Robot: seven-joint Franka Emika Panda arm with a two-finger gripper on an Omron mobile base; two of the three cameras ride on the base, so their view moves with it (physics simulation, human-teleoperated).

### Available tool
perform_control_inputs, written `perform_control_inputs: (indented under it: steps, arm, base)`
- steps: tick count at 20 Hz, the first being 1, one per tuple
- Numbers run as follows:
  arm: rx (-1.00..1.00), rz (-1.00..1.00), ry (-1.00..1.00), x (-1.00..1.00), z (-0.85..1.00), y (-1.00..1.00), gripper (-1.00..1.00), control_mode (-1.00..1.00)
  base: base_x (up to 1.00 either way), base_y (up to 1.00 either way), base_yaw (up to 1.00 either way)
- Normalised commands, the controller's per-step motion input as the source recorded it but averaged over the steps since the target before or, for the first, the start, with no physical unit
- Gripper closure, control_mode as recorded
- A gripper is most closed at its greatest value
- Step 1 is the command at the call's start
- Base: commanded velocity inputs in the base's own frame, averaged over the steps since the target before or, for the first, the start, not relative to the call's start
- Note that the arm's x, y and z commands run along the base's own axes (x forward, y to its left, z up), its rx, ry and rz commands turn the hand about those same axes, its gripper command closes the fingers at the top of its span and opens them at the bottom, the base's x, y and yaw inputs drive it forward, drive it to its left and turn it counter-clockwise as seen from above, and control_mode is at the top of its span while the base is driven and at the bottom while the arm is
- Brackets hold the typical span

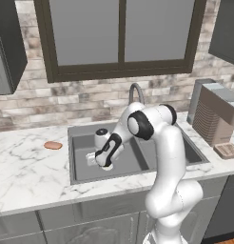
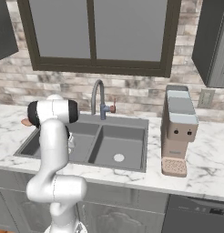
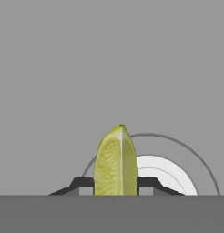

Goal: Turn on the sink faucet. Then move the lemon wedge from the counter to the sink. Turn off the sink. Move the vegetable from the sink to the pot next to the stove. Finally move the pot to the rear left burner.

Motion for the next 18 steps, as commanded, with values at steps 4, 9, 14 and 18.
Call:
perform_control_inputs:
  steps: [4,9,14,18]
  arm:
    - [0.0,0.0,0.0,0.0,-0.06,0.0,1.0,-1.0]
    - [-0.01,-0.03,-0.04,-0.01,0.3,0.0,1.0,-1.0]
    - [-0.01,-0.1,-0.04,-0.01,0.53,-0.09,1.0,-1.0]
    - [0.0,-0.06,-0.02,-0.14,0.53,-0.14,1.0,-1.0]
  base:
    - [0.0,0.0,0.0]
    - [0.0,0.0,0.0]
    - [0.0,0.0,0.0]
    - [0.0,0.0,0.0]
